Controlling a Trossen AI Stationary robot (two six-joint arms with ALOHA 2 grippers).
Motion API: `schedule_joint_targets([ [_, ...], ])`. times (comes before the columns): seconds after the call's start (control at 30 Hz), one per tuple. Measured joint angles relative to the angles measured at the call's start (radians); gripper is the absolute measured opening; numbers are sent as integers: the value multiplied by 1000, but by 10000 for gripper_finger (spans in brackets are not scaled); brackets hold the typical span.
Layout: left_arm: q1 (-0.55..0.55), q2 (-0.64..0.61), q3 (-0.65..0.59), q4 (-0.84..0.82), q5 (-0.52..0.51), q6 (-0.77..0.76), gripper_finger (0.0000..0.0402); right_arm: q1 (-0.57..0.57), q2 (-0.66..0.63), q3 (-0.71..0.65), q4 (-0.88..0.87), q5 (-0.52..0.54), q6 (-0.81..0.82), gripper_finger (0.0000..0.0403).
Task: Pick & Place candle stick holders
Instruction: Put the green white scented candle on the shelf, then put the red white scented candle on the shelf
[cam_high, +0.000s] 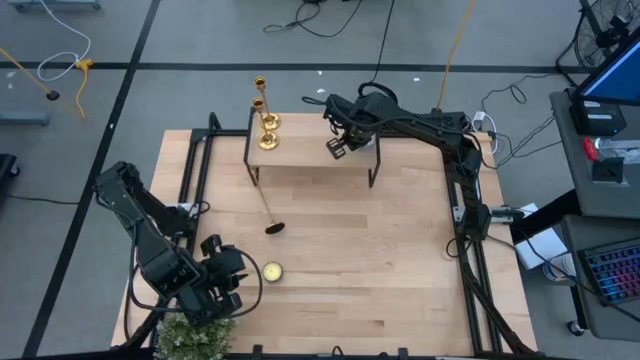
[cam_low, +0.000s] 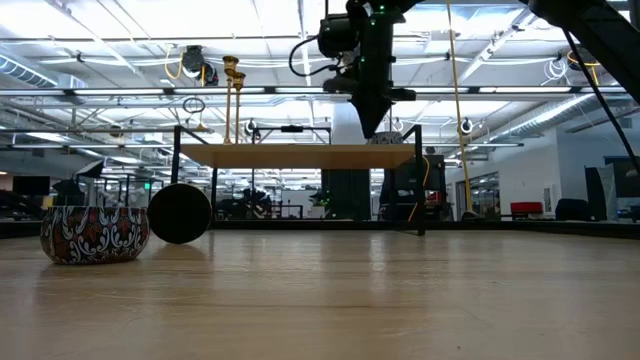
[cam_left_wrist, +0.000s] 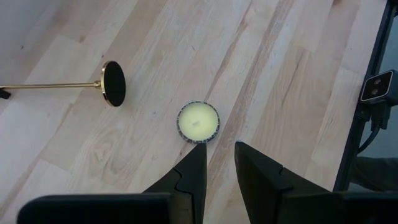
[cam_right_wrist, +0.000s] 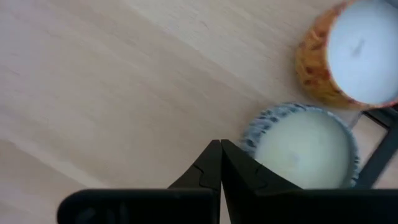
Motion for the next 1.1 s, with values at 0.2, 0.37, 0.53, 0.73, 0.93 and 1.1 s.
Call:
schedule_joint_targets([
  [0.2, 0, 0, 0, 0, 0, 8, 88, 14, -59, 0, 74, -9, -7, 0],
  [0.37, 0, 0, 0, -1, 0, 6, 88, 27, -137, 1, 178, 0, -11, 0],
  [0.53, 0, 0, 0, 0, 2, -6, 88, 39, -221, 1, 253, 42, 0, 0],
  [0.73, 0, 0, 0, 9, 4, -15, 88, 59, -315, 1, 231, 55, 22, 0],
  [0.93, 0, 0, 0, 10, 6, -19, 88, 172, -394, 1, 234, 24, -2, 0],
  [1.1, 2, 0, 0, 11, 6, -13, 88, 308, -425, 1, 256, -24, -13, 0],
])
